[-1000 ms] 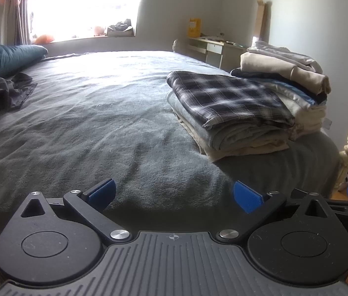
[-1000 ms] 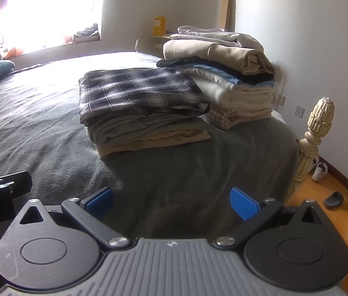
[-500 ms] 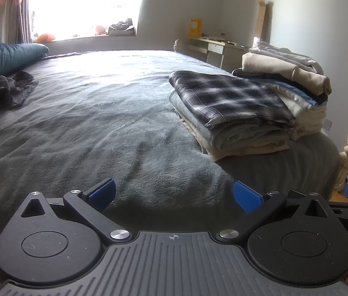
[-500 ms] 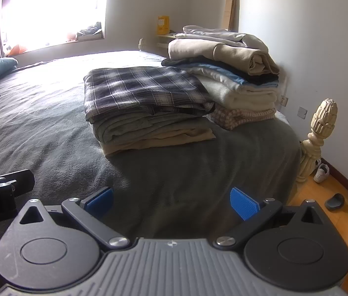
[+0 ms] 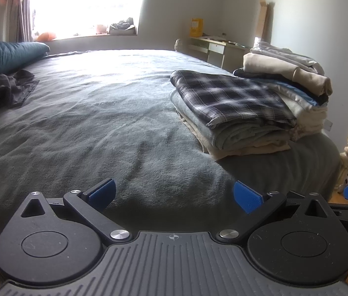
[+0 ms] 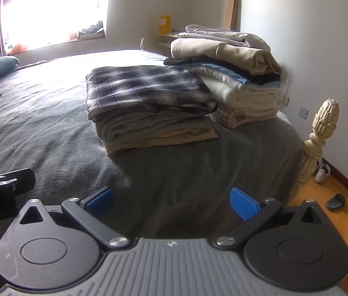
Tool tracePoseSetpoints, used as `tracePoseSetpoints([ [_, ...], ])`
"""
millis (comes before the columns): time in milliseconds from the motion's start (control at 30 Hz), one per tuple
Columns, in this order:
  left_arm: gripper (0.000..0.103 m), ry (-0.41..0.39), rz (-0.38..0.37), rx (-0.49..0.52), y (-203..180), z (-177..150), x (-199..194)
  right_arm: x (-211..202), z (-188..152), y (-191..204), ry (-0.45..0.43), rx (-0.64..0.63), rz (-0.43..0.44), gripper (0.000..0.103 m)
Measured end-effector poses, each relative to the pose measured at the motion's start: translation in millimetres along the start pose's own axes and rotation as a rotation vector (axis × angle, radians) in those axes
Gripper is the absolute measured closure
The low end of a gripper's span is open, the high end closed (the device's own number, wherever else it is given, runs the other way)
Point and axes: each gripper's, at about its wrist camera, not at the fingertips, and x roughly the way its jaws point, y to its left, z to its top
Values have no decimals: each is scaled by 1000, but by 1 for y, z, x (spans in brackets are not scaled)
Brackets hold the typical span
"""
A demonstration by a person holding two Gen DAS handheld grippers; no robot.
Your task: Fold clothes
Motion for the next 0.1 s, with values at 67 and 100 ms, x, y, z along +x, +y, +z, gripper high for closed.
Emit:
tracePoseSetpoints([
  [67,0,1,0,0,0,0,0,0,0,1,0,-1,1,0],
  [100,0,1,1,-1,0,0,0,0,0,1,0,-1,1,0],
])
